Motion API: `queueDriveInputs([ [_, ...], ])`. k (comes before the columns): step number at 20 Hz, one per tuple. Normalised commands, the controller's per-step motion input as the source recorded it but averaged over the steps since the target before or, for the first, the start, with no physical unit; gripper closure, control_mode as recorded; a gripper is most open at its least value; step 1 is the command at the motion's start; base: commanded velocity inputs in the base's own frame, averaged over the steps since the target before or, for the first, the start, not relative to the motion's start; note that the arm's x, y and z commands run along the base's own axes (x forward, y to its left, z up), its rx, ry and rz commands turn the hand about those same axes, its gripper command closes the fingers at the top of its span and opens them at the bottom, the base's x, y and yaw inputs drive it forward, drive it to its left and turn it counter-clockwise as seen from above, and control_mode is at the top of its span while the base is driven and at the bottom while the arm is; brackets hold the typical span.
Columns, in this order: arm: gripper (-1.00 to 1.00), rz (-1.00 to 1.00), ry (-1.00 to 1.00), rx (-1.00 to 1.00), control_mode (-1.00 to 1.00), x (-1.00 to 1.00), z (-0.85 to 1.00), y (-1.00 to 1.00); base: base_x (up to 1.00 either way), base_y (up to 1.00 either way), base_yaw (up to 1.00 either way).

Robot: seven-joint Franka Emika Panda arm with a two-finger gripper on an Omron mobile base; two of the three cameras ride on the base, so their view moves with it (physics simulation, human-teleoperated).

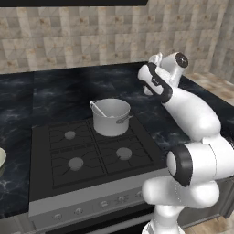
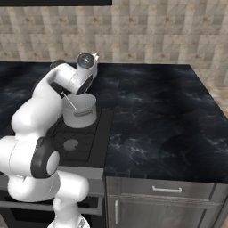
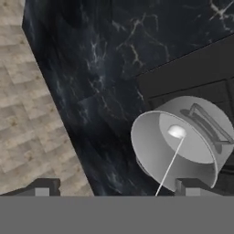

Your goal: Open the cabinet and move the ladle to the pot. Then close the cabinet.

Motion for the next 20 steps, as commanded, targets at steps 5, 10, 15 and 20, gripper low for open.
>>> queueDriveInputs([
  [5,-1.0,-0.01,-0.2,0.05,-1.0,-0.89,0.0,0.0,0.0,0.0,0.0],
  [10,-1.0,0.0,-0.27,0.0,-1.0,-0.8,0.2,0.0,0.0,0.0,0.0],
  [15,-1.0,0.0,-0.14,0.0,-1.0,-0.58,0.37,0.0,0.0,0.0,0.0],
  [20,-1.0,-0.02,-0.12,0.0,-1.0,-0.63,0.4,-0.01,0.0,0.0,0.0],
])
